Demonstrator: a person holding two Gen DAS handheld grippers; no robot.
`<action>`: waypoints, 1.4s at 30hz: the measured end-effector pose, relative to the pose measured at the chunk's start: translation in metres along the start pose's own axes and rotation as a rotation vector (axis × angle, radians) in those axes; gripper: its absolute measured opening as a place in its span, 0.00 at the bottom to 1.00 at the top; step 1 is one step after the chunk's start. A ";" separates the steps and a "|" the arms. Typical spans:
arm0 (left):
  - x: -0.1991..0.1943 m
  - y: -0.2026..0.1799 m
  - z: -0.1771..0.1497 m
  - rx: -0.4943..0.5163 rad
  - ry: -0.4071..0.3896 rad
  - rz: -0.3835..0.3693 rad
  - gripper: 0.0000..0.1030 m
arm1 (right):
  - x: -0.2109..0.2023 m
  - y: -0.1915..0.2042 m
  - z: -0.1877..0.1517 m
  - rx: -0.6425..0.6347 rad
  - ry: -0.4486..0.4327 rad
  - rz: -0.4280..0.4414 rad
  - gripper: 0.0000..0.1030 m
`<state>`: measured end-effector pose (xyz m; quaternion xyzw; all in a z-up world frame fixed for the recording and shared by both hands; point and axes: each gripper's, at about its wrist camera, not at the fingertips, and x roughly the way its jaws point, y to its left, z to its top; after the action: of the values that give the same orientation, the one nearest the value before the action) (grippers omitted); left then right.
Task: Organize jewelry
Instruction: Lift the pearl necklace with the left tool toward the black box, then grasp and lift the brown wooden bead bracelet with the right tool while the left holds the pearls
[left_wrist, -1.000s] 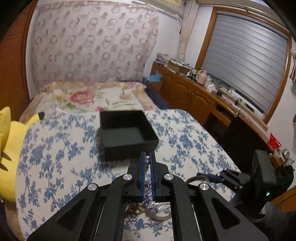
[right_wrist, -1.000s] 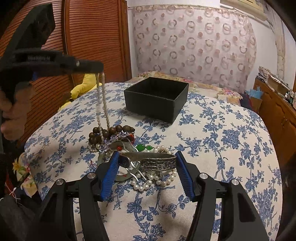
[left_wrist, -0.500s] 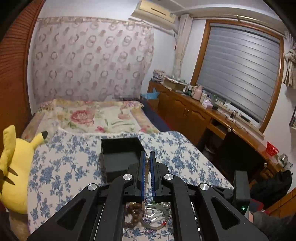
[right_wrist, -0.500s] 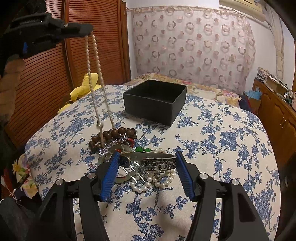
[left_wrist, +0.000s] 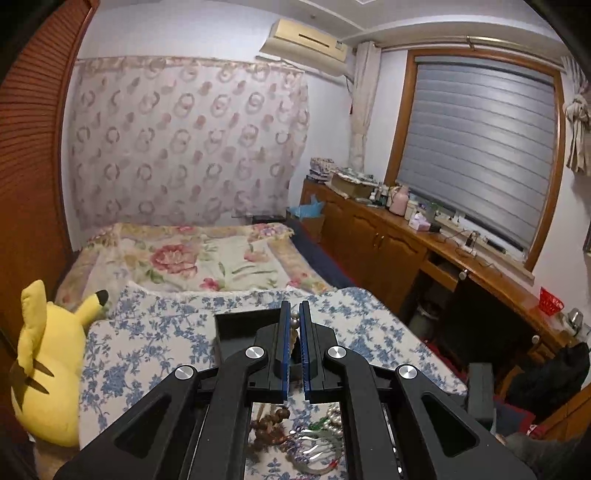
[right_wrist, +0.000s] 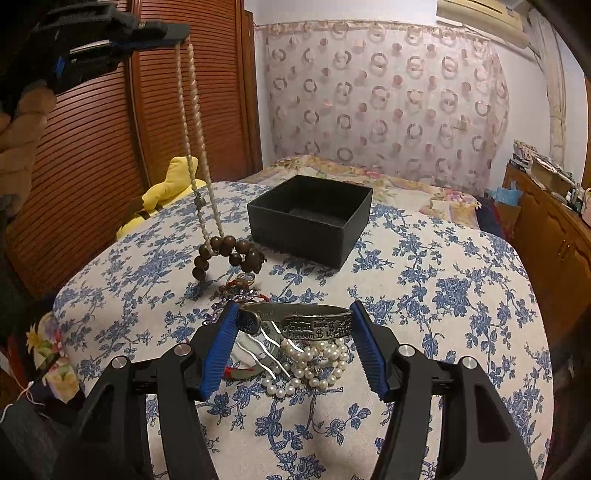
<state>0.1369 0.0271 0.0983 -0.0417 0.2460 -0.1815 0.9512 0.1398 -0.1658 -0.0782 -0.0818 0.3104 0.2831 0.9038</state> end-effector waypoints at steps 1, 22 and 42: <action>0.003 0.002 -0.003 0.003 0.012 0.008 0.04 | 0.000 0.000 0.000 -0.001 0.001 -0.001 0.61; 0.028 0.116 -0.156 -0.137 0.278 0.244 0.04 | 0.035 0.004 0.004 -0.047 0.076 -0.024 0.61; -0.022 0.095 -0.133 -0.125 0.152 0.187 0.04 | 0.098 0.026 0.041 -0.075 0.152 0.061 0.43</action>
<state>0.0859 0.1251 -0.0248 -0.0639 0.3312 -0.0788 0.9381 0.2100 -0.0862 -0.1050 -0.1270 0.3696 0.3150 0.8649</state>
